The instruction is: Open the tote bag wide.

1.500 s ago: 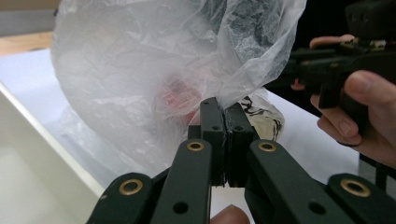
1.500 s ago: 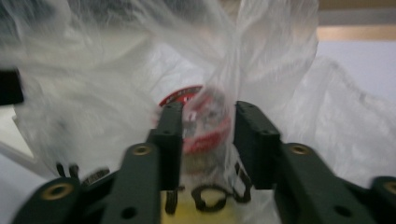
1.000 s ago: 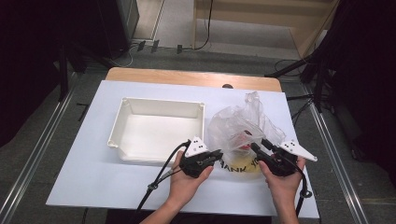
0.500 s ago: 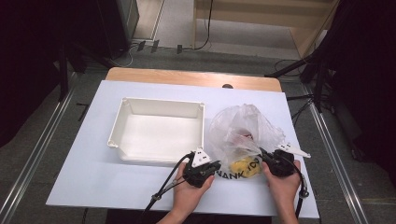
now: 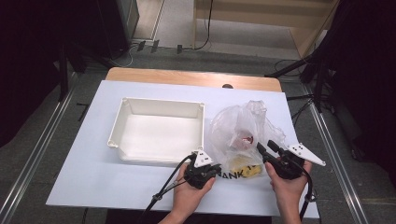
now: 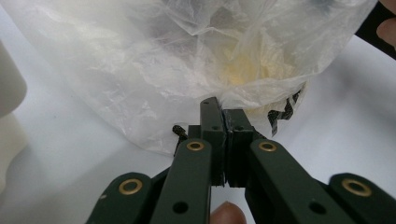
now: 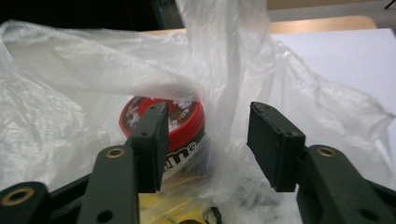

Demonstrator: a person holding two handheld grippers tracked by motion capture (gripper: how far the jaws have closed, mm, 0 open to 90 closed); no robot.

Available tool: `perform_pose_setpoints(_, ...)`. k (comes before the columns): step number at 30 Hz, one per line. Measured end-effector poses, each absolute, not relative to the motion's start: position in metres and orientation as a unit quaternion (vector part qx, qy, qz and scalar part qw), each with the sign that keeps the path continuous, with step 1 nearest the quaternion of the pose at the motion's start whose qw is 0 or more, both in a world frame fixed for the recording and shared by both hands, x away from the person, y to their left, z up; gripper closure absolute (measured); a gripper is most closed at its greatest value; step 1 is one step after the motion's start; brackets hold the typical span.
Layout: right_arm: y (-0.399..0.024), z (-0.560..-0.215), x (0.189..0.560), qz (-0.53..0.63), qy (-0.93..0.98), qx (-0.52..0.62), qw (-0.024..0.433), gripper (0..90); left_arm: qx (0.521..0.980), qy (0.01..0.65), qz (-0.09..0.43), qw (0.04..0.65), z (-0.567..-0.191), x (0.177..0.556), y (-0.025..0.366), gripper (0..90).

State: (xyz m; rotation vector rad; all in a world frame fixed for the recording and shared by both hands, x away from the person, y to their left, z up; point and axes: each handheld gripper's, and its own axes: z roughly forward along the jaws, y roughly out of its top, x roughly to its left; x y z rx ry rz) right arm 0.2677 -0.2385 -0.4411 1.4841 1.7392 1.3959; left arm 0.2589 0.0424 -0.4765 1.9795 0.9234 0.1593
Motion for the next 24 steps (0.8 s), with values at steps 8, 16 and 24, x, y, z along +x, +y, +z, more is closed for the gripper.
perform_pose_setpoints(8, -0.244, -0.450, 0.276, 0.512, 0.627, 0.553, 0.196, 53.6, 0.797, 0.356, 0.093, 0.479, -0.458, 0.247, 0.047, 62.4)
perform_pose_setpoints(16, -0.243, -0.465, 0.285, 0.511, 0.633, 0.562, 0.151, 79.5, 0.793, 0.342, 0.124, 0.488, -0.432, 0.239, 0.040, 33.9)
perform_pose_setpoints(24, -0.240, -0.470, 0.285, 0.503, 0.644, 0.558, 0.140, 90.0, 0.787, 0.346, 0.188, 0.475, -0.416, 0.242, 0.018, 19.3)
